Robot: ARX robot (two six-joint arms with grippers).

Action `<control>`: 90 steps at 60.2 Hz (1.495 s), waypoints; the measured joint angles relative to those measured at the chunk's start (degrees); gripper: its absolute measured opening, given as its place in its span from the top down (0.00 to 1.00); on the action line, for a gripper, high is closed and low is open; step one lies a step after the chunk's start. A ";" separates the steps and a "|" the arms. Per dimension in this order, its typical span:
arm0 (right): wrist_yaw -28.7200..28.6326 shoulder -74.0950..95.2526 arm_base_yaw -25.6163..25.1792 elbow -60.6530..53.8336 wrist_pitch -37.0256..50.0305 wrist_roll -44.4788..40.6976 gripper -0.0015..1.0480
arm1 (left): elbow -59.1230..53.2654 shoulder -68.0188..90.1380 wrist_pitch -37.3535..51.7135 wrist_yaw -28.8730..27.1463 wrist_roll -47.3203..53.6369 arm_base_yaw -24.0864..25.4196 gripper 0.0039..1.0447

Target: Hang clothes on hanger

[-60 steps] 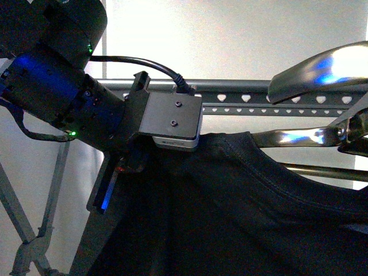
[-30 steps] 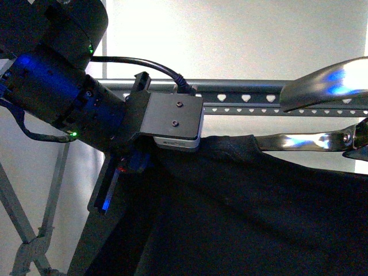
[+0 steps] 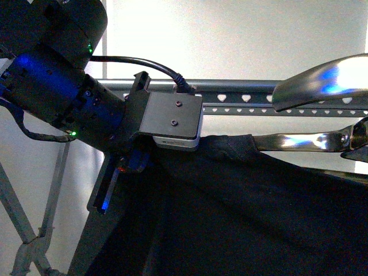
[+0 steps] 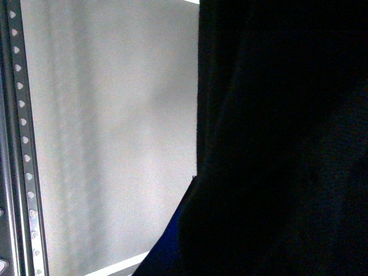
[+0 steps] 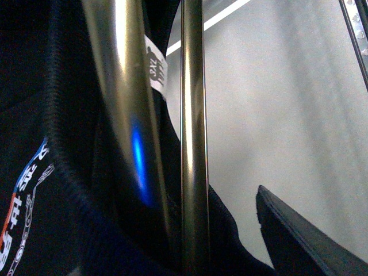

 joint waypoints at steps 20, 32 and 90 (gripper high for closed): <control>1.11 0.04 1.33 0.00 -1.27 1.29 0.82 | 0.00 0.00 0.17 0.50 -1.16 0.07 0.71; -0.02 0.92 1.29 1.20 -3.87 3.41 0.89 | 0.00 0.00 0.20 0.85 -1.44 0.07 0.44; -4.35 13.20 -11.50 10.71 -5.90 29.62 0.91 | 1.01 -3.80 32.09 -17.14 -106.31 18.73 0.06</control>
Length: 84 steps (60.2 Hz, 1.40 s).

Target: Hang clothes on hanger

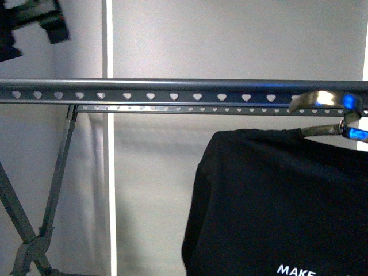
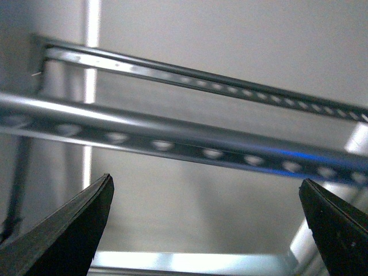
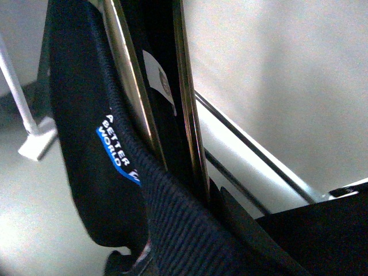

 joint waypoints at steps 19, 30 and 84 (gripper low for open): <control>-5.68 0.00 1.40 2.05 -3.65 33.35 0.91 | -5.88 -7.78 -8.35 -1.81 -9.05 -1.11 0.17; -4.87 0.17 3.39 1.64 -0.24 54.16 0.91 | -31.15 -23.04 0.50 -2.43 11.74 -2.38 0.56; 11.76 24.72 10.16 26.60 5.05 85.64 0.91 | -76.24 -53.42 11.98 -2.58 14.86 -2.10 0.97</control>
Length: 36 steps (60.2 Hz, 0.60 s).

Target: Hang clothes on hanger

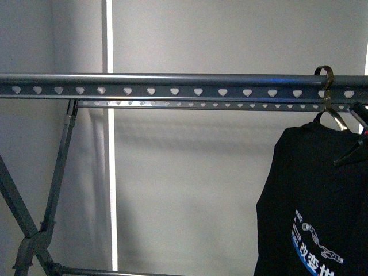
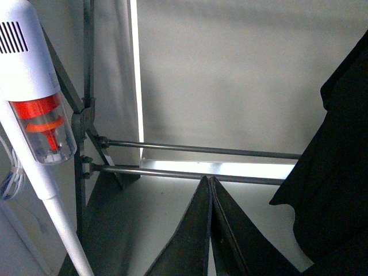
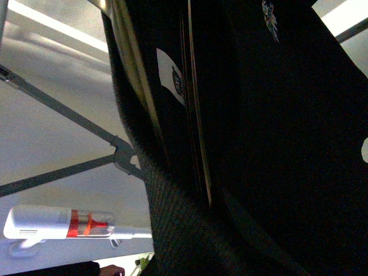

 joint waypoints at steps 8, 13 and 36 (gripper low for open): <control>0.83 1.68 0.59 -0.66 1.79 0.28 0.91 | -2.12 -4.98 -2.84 0.02 0.02 0.00 0.97; 2.32 1.11 1.22 -4.00 6.16 -1.09 0.76 | -2.97 -7.54 -4.52 0.00 0.04 0.00 0.97; 17.51 -36.39 1.79 -49.29 47.25 -32.22 0.07 | -5.44 -18.43 -11.50 0.00 0.17 0.00 0.97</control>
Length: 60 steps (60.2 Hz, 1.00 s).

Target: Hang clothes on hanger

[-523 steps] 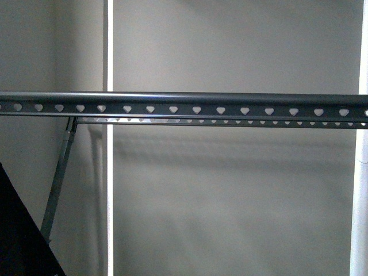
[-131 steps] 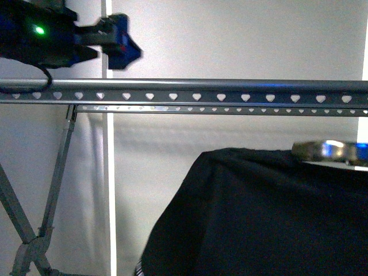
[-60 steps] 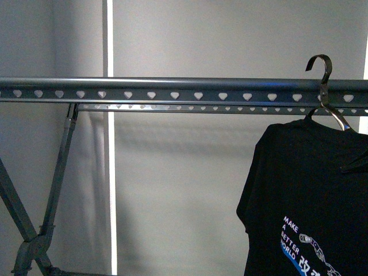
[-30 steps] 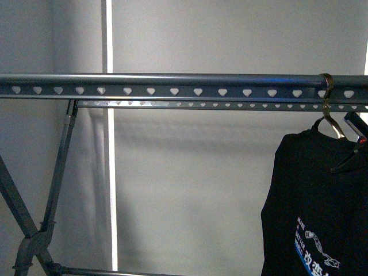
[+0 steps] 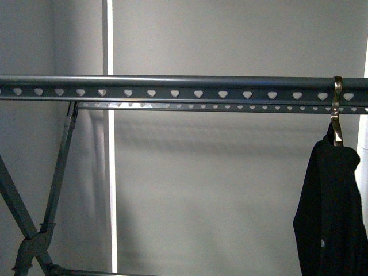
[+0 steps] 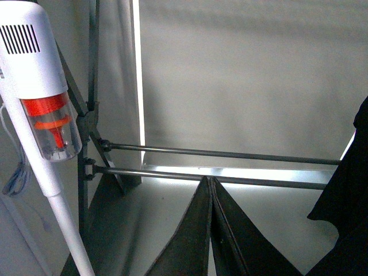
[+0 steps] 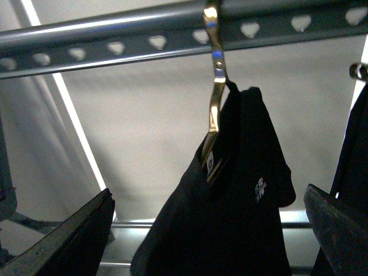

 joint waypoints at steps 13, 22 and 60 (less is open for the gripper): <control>5.77 -31.56 6.78 -29.90 2.60 -10.64 0.08 | 0.00 -4.63 -4.63 0.00 0.00 0.00 0.97; 14.49 -61.77 9.51 -37.59 -28.46 -7.78 0.35 | 0.00 -7.28 -7.34 -0.02 0.00 0.00 0.97; 14.45 -71.56 9.62 -42.03 -34.21 -6.86 0.94 | 0.02 -18.64 -19.08 -0.02 0.02 0.00 0.97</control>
